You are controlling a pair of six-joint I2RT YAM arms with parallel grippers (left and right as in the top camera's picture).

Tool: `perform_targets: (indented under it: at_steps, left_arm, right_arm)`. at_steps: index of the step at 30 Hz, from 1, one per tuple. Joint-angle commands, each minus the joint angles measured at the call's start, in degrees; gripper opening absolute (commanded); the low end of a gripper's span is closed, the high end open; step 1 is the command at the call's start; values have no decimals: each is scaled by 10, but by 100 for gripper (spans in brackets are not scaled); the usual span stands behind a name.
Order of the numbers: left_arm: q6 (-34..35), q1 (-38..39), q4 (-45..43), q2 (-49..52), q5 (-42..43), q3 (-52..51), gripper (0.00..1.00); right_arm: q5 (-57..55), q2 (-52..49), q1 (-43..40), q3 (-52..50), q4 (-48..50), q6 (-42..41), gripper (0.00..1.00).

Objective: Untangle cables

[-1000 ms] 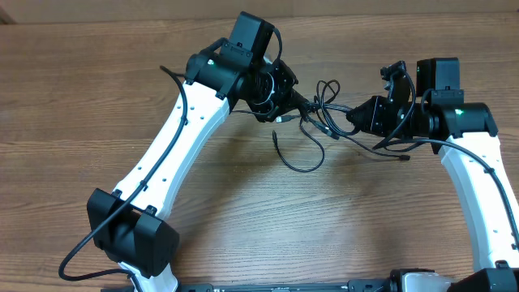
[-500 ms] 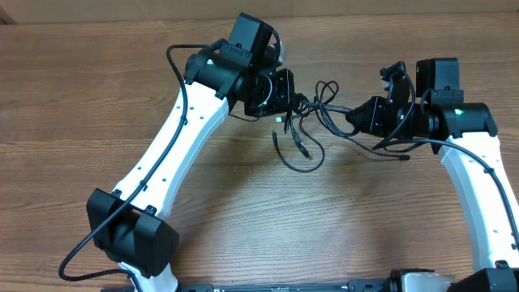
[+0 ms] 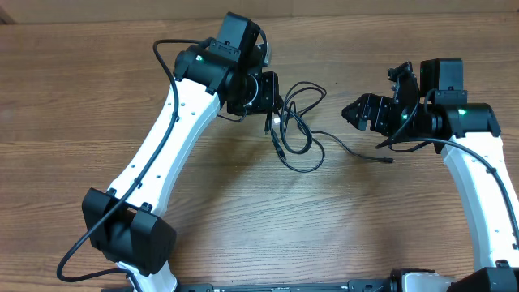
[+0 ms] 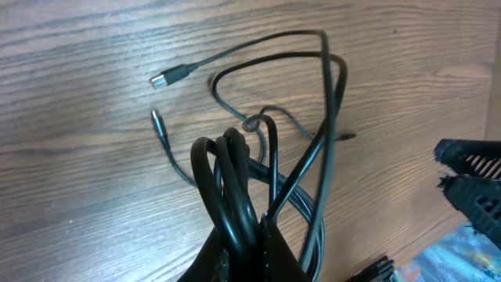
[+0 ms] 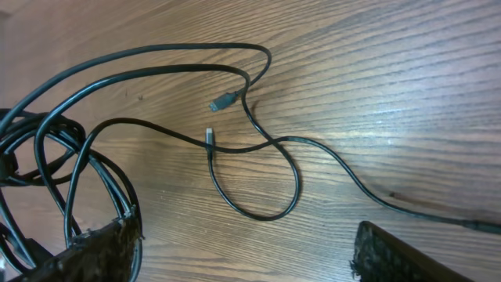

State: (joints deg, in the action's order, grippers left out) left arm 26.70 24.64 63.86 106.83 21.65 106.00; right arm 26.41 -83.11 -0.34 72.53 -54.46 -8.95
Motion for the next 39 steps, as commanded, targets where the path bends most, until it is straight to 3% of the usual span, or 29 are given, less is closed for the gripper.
perform_targets:
  at_steps: [1, 12, 17, 21, 27, 33, 39]
  left_arm:
    - [-16, 1, 8, -12, -11, -2, 4]
    - [-100, 2, 34, -12, -11, -2, 4]
    - [-125, 2, 35, -12, -11, -2, 4]
    - [-211, 2, 54, -12, -11, -2, 4]
    - [-381, 1, 113, -12, -33, -2, 4]
    - [-439, 1, 133, -12, -81, -2, 4]
    - [-465, 1, 121, -12, -80, -2, 4]
  right_arm:
    - [19, 0, 0, -6, 3, 1, 89]
    - [159, 0, 4, -6, 34, 0, 90]
    - [166, 0, 22, -6, 38, 4, 90]
    - [165, 0, 45, -6, 49, 90, 90]
    - [150, 0, 82, -6, 48, 296, 94]
    - [142, -3, 97, -6, 53, 468, 94]
    - [169, -39, 98, -6, 53, 538, 95]
